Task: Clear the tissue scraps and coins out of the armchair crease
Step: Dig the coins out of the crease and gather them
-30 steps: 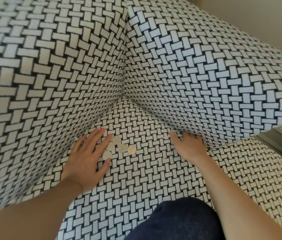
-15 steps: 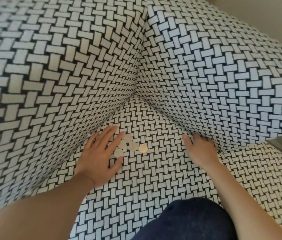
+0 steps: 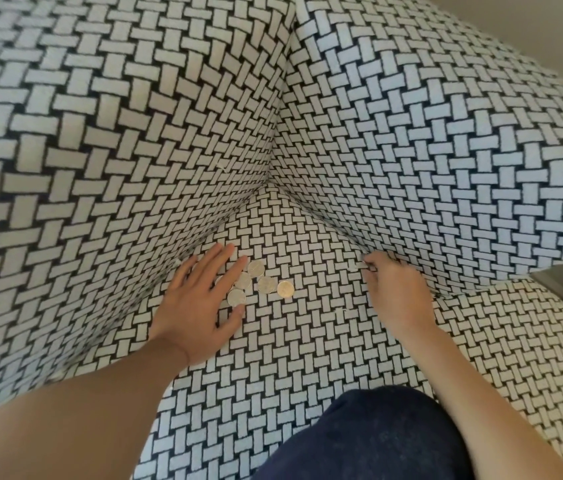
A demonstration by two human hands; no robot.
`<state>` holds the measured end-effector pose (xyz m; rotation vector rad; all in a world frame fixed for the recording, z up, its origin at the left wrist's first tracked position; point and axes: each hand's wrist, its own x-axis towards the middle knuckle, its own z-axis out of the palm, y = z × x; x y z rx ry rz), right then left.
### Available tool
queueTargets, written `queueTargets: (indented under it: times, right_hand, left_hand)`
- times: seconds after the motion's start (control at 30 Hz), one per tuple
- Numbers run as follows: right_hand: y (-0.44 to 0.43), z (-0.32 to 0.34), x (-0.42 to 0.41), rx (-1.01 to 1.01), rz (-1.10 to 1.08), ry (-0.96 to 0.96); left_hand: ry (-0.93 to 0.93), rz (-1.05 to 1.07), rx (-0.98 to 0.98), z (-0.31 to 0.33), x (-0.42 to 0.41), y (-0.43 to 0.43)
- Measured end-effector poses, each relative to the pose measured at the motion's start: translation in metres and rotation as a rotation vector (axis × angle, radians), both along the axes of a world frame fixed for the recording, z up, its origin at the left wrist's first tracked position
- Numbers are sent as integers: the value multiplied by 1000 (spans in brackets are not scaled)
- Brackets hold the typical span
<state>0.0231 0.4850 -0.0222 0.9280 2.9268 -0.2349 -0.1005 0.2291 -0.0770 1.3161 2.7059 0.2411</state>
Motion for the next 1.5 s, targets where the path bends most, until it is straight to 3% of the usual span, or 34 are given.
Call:
queueTargets:
  times: [0.1,0.2,0.37,0.57,0.73,0.8,0.9,0.97,1.03,1.17,1.3,1.5]
  right_hand:
    - [-9,4,-9,175,72,-64]
    - [-9,0,-9,262,107,48]
    - [-5,-11,-5,211,113,248]
    - [-1,-20,-3,270,125,196]
    - [5,-22,-1,256,32,286]
    - [0,-15,-6,120,11,360]
    - [-17,11,-19,-376,43,398]
    - [-30,25,-27,-610,118,276]
    - [-41,28,-32,-663,212,137]
    - [-47,20,-36,-570,335,61]
    - [-44,17,-35,-473,385,122]
    - [-34,20,-33,-246,273,252]
  left_hand:
    - [0,1,4,1,0,0]
    - [1,6,3,2,0,1]
    - [-1,3,6,1,0,0]
    - [3,8,-4,2,0,1]
    - [-5,6,10,2,0,0]
    - [-7,6,16,2,0,1]
    - [-8,4,20,2,0,1]
    - [-5,5,15,1,1,1]
    - [-4,5,18,1,0,1]
    - [-4,9,16,2,1,1]
    - [-5,5,19,1,0,1]
    - [-9,4,23,0,0,1]
